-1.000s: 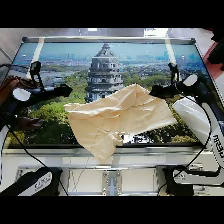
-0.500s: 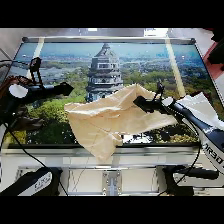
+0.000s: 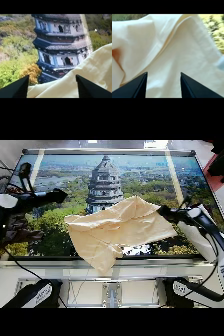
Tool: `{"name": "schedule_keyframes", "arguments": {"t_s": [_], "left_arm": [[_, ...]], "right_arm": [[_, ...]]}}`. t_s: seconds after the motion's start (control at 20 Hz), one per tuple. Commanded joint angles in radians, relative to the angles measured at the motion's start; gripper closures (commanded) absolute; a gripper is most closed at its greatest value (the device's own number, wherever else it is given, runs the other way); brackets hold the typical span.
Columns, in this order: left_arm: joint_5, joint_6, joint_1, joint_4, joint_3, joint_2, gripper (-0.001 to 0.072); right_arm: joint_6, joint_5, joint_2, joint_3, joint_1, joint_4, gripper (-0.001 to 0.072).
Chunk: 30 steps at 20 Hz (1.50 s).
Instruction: Fold the shirts.
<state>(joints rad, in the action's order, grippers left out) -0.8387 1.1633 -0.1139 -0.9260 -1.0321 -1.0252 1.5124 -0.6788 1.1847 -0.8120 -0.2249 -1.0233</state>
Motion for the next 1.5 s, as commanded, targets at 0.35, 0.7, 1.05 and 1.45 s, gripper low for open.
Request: {"name": "schedule_keyframes", "arguments": {"t_s": [0.35, 0.7, 1.05, 1.45], "left_arm": [[-0.11, 0.508, -0.097, 0.09, 0.739, 0.43, 0.0243], [-0.22, 0.383, -0.096, 0.14, 0.866, 0.433, 0.0206], [-0.005, 0.22, 0.0, 0.151, 0.812, 0.433, 0.0229], [0.097, 0.219, 0.177, -0.553, 0.517, 0.431, 0.0563]], "right_arm": [[-0.13, -0.301, -0.186, 0.001, -0.241, -0.187, 0.0236], [-0.15, -0.291, -0.186, 0.001, -0.241, -0.154, 0.0236], [-0.178, -0.3, -0.186, 0.001, -0.241, -0.101, 0.0236], [-0.177, -0.296, -0.186, 0.001, -0.241, -0.065, 0.0237]]}}
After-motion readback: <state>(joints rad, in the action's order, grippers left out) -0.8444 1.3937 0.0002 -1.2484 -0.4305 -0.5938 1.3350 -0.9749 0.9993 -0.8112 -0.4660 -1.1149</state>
